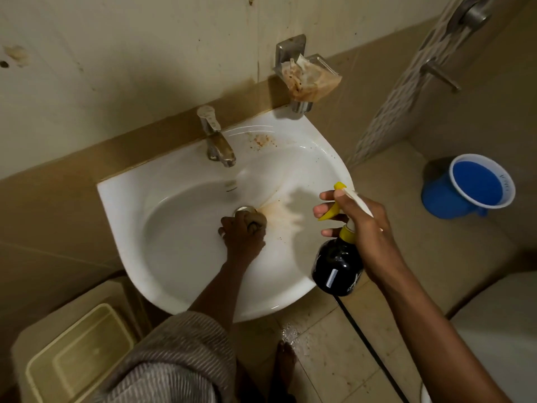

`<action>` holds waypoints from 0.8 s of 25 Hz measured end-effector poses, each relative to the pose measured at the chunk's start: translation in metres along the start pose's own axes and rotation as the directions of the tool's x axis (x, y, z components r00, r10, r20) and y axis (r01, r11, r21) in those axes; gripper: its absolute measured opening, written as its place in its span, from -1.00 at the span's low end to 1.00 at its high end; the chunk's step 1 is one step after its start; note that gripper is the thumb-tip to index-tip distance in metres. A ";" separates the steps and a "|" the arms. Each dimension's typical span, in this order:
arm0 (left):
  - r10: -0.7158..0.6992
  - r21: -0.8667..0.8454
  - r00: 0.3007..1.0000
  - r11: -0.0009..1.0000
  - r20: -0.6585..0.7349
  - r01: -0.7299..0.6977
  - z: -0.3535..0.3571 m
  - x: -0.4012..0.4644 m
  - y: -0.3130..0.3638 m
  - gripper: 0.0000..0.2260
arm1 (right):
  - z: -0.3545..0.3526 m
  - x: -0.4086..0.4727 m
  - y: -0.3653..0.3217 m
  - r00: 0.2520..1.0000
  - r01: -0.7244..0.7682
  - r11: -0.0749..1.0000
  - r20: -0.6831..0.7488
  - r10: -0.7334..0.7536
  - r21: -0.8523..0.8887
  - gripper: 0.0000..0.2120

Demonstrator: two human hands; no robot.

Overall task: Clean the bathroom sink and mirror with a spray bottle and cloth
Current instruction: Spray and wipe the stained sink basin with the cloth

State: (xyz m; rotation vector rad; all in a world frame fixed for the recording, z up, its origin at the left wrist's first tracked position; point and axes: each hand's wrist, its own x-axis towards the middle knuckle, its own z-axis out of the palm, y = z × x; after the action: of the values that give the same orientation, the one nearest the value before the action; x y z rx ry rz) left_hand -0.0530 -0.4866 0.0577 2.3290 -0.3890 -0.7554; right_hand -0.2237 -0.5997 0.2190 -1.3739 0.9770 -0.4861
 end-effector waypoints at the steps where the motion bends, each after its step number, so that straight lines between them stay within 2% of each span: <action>1: -0.003 -0.040 1.000 0.999 0.010 0.003 0.005 0.002 0.010 -0.51 | 0.001 0.003 0.002 1.000 -0.014 1.000 0.007 0.014 -0.003 -0.70; 5: -0.025 -0.091 0.999 0.995 0.041 0.029 0.024 0.011 0.029 -0.41 | -0.002 0.015 0.003 1.000 -0.021 1.000 0.003 0.021 -0.002 -0.68; 7: 0.020 -0.135 0.996 0.991 0.093 -0.007 0.029 0.019 0.023 -0.38 | -0.004 0.016 0.001 1.000 -0.011 1.000 -0.002 0.011 0.003 -0.68; 10: 0.185 -0.118 0.955 0.980 0.234 -0.161 0.037 -0.005 0.035 -0.63 | -0.012 0.013 -0.003 1.000 -0.009 0.999 -0.023 0.010 0.036 -0.68; 12: 0.168 -0.189 0.946 0.975 0.279 -0.117 0.033 -0.033 0.055 -0.62 | -0.019 0.011 -0.007 0.999 -0.005 0.998 -0.041 0.007 0.063 -0.69; 17: 0.079 -0.369 0.892 0.924 0.444 0.102 0.025 -0.059 0.063 -0.61 | -0.034 0.005 -0.025 0.995 0.015 0.994 -0.100 -0.005 0.105 -0.70; 20: 0.125 -0.398 0.843 0.910 0.524 0.112 0.013 -0.076 0.077 -0.65 | -0.040 0.004 -0.036 0.995 0.015 0.998 -0.101 -0.009 0.059 -0.68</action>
State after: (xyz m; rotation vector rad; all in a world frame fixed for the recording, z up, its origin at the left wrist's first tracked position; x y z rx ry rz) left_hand -0.1273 -0.5156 0.1320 1.6840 -0.4258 -1.3567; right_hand -0.2452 -0.6330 0.2561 -1.3127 1.0284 -0.5933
